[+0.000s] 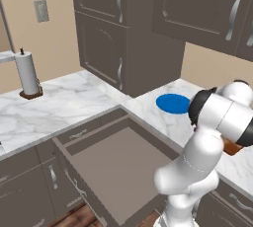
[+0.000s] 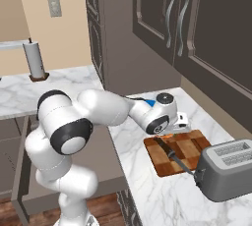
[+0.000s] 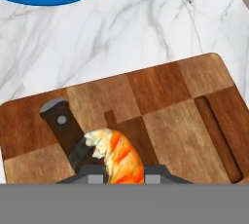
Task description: Pick up the knife from the drawer and place it on the cutting board. Then place the meat from the plate to the cutting board.
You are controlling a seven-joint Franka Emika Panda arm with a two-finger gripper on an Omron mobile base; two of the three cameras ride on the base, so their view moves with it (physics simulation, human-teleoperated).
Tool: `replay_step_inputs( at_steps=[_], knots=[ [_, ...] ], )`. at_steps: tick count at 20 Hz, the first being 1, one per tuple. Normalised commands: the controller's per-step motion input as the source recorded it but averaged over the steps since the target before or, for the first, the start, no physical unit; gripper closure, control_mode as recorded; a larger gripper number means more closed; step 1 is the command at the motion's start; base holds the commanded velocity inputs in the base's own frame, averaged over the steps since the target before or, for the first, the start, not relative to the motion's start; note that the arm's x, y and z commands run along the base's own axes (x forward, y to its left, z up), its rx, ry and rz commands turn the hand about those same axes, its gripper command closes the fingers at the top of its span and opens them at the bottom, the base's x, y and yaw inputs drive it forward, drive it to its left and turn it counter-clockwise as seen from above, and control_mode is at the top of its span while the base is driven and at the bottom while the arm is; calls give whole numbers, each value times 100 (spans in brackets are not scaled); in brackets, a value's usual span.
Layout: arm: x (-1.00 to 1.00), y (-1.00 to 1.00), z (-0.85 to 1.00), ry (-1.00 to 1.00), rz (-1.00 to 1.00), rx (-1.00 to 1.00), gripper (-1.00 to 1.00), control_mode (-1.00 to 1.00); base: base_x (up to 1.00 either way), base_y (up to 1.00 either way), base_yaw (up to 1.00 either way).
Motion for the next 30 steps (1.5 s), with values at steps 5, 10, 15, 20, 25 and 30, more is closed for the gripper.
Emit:
replay_step_inputs(
  at_steps=[5, 10, 15, 20, 25, 30],
  knots=[
    [0, -48, -3, -1, 0, 1, 100, -100, 0, 0, 0],
    [0, -32, -12, -1, 0, 0, 100, -100, 0, 0, 0],
    [0, -16, -17, 0, 0, 0, 100, -100, 0, 0, 0],
    [0, -15, -24, 0, 0, 0, 100, -100, 0, 0, 0],
    [2, -6, -32, 0, 0, 0, 100, -100, 0, 0, 0],
    [6, 0, -30, 0, 0, 0, 100, -100, 0, 0, 0]
  ],
)
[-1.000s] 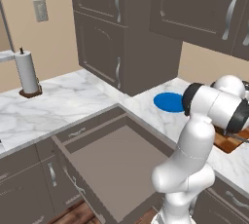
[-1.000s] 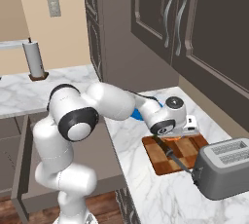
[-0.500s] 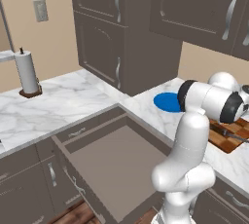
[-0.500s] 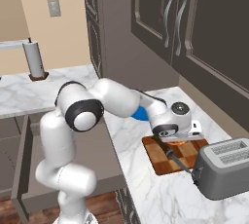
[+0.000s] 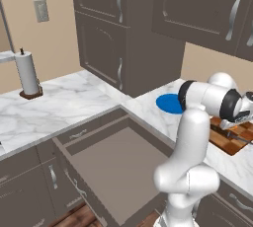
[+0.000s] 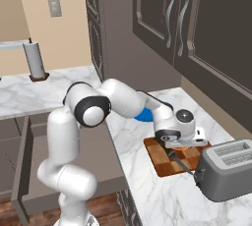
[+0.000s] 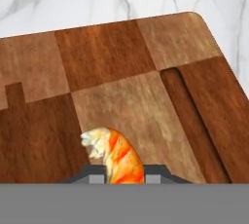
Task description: Pick up the knife from the drawer and place it on the cutting board. Then place the meat from the plate to the cutting board.
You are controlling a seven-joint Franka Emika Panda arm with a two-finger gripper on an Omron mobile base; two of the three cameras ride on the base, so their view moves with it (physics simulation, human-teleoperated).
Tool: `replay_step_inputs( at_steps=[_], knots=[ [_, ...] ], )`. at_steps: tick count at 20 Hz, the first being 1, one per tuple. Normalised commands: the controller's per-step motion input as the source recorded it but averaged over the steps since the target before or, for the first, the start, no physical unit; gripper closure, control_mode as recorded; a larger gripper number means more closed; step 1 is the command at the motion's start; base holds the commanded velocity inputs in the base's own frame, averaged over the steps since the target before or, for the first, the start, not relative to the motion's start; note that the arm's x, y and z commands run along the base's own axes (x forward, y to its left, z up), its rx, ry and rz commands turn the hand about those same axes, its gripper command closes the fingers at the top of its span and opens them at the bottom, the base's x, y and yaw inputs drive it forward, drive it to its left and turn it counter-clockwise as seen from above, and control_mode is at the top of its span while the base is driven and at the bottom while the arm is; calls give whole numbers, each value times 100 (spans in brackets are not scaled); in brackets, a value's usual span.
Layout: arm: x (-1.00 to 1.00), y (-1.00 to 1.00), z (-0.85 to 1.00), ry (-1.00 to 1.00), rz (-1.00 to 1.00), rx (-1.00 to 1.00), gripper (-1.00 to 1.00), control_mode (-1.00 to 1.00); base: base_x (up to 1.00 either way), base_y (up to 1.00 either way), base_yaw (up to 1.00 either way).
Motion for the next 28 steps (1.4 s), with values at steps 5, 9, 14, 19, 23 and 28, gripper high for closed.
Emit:
replay_step_inputs(
  at_steps=[5, 9, 14, 19, 23, 28],
  knots=[
    [13, 0, -26, 0, 0, 0, 100, -100, 0, 0, 0],
    [7, 0, -1, 0, 0, 0, -100, -100, 0, 0, 0],
    [0, 0, 10, 0, 0, 0, -100, -100, 0, 0, 0],
    [0, 0, 2, 0, -1, 0, -100, -100, 0, 0, 0],
    [-12, 20, 10, 0, -1, 0, -100, -100, 0, 0, 0],
    [-18, 58, 18, 0, 0, -2, -100, -100, 0, 0, 0]
  ],
)
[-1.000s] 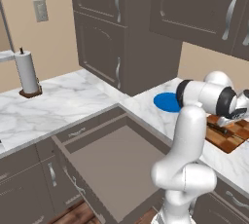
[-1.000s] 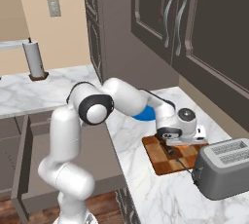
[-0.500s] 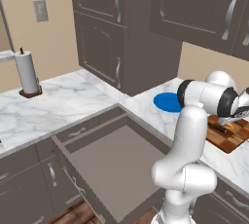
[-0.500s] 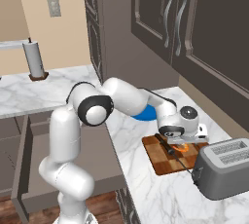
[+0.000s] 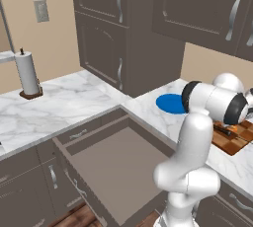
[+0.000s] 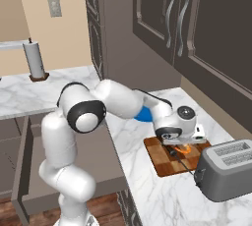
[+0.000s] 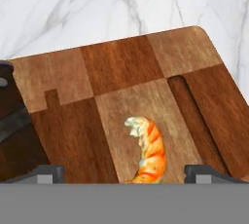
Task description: Pick up the knife from the drawer and place it on the cutting board. Then place the meat from the plate to the cutting board.
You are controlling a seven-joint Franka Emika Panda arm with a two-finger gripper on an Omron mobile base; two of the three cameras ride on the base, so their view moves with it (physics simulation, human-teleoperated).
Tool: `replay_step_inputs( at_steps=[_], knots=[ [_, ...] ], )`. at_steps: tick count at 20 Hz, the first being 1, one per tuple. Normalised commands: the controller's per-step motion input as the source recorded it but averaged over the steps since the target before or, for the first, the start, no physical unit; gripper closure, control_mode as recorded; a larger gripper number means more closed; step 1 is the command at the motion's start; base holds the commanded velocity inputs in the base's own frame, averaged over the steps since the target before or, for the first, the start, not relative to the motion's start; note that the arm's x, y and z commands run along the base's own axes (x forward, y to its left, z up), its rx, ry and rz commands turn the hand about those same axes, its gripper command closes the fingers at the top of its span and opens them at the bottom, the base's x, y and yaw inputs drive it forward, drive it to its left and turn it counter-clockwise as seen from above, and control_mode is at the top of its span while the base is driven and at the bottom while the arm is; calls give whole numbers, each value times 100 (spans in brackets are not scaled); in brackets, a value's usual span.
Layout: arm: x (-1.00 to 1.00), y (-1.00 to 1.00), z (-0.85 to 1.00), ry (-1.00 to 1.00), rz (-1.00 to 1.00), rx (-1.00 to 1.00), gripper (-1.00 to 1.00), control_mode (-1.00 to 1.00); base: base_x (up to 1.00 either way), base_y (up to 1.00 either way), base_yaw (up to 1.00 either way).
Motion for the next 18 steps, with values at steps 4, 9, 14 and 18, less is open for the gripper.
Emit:
replay_step_inputs(
  at_steps=[4, 9, 14, 18],
  knots=[
    [-47, 79, 40, 0, 0, -4, -100, -100, 0, 0, 0],
    [-58, 80, 44, 0, 0, -4, -100, -100, 0, 0, 0],
    [-64, 60, 53, 0, 0, -4, -100, -100, 0, 0, 0],
    [-59, 62, 64, 0, 0, -8, -100, -100, 0, 0, 0]
  ],
)
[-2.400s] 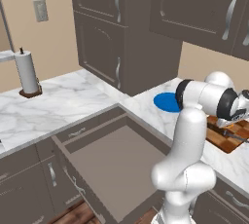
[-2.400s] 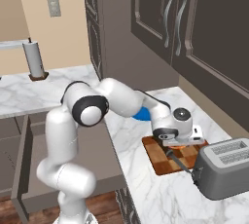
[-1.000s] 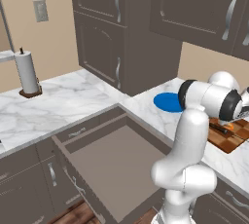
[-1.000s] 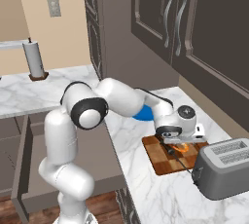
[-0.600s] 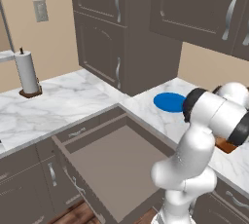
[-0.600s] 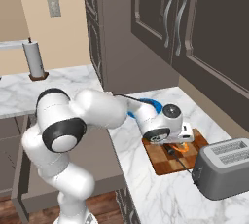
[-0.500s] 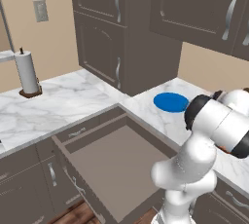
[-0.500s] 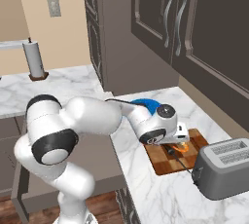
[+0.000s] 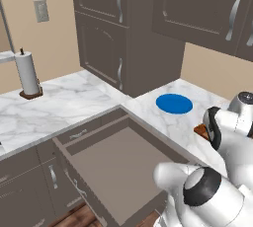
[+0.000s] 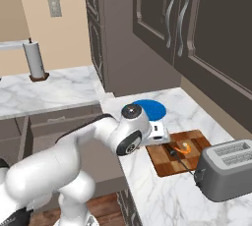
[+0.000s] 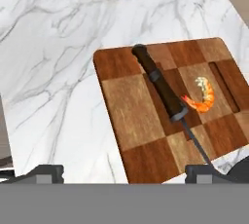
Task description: Pick up the knife from the drawer and place it on the cutting board. Then place the meat from the plate to the cutting board.
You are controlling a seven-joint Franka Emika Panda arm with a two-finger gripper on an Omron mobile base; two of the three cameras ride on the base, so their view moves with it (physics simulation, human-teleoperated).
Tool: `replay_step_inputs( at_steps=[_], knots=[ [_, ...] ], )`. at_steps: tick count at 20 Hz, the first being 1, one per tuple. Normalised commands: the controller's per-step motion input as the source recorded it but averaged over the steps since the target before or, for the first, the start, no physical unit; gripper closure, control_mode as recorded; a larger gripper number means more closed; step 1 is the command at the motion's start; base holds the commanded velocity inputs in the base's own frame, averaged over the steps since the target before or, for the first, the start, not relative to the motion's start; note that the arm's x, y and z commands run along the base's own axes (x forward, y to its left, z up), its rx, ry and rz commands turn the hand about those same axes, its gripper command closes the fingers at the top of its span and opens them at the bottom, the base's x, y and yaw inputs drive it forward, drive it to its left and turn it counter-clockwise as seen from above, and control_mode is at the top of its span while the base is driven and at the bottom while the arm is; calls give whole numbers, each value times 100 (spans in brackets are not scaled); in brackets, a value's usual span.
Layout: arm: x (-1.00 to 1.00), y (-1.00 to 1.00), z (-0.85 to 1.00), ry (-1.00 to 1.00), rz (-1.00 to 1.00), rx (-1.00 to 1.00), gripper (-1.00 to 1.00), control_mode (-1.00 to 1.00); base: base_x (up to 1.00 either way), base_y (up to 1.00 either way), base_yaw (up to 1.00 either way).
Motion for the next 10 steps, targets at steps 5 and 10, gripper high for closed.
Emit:
replay_step_inputs(
  at_steps=[5, 10],
  knots=[
    [-49, 53, 90, 0, 0, -5, -100, -100, 0, 0, 0],
    [-61, 48, 89, 0, 0, -2, -100, -100, 0, 0, 0]
  ],
)
